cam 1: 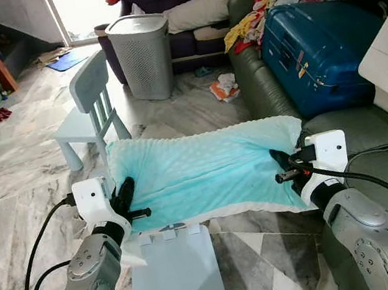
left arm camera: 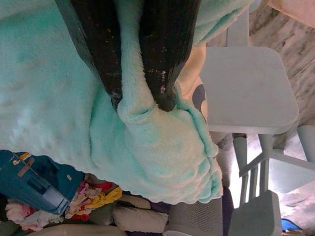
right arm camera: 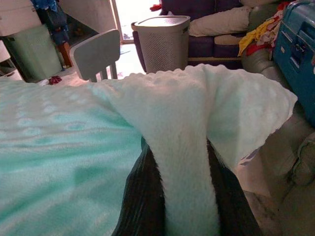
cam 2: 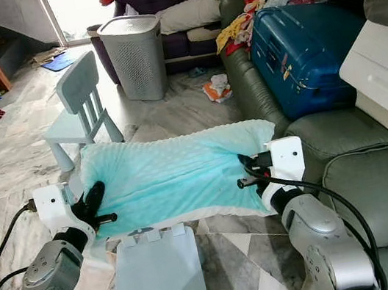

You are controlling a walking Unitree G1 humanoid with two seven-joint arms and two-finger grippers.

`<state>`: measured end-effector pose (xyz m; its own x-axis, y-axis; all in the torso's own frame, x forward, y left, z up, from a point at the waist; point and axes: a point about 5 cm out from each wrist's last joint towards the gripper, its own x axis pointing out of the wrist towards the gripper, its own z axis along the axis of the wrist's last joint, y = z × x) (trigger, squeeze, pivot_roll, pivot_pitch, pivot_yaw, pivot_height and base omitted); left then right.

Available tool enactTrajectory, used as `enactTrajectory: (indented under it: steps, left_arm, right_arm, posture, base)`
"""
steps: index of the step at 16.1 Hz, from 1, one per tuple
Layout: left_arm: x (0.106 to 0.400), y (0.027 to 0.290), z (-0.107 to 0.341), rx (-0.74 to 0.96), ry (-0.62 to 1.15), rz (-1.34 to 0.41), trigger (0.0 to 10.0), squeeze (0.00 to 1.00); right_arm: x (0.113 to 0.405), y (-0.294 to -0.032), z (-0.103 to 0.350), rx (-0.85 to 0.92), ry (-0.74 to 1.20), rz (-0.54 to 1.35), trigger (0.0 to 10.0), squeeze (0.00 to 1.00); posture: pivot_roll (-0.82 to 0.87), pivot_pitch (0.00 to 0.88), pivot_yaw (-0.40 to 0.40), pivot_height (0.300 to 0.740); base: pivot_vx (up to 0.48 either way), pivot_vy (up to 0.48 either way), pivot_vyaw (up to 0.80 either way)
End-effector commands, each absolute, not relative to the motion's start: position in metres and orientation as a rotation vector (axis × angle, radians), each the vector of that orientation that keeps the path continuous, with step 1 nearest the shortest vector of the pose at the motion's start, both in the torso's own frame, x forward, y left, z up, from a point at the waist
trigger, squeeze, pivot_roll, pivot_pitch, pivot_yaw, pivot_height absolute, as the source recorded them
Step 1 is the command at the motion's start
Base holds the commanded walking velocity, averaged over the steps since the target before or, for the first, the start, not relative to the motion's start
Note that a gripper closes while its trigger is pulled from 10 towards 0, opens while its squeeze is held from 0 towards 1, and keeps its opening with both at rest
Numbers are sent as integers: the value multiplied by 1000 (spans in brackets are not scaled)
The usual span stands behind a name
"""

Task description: Move the pillow to the sofa

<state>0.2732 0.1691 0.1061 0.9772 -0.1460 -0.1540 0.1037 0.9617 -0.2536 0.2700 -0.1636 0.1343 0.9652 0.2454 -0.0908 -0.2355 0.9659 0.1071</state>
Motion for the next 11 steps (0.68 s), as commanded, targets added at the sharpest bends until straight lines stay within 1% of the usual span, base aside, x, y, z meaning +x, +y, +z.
enactTrajectory:
  steps: [1,11]
  left_arm:
    - [273,170,109,-248,166,-124,10000,0]
    - [273,169,109,-253,175,-126,10000,0]
  right_arm:
    - [271,-164,143,87,72,249,10000,0]
    - [272,-163,143,86,71,250,10000,0]
  posture:
    - [-136,0,18,740]
    - [-136,0,18,740]
  base:
    - [0,472,0]
    - [0,471,0]
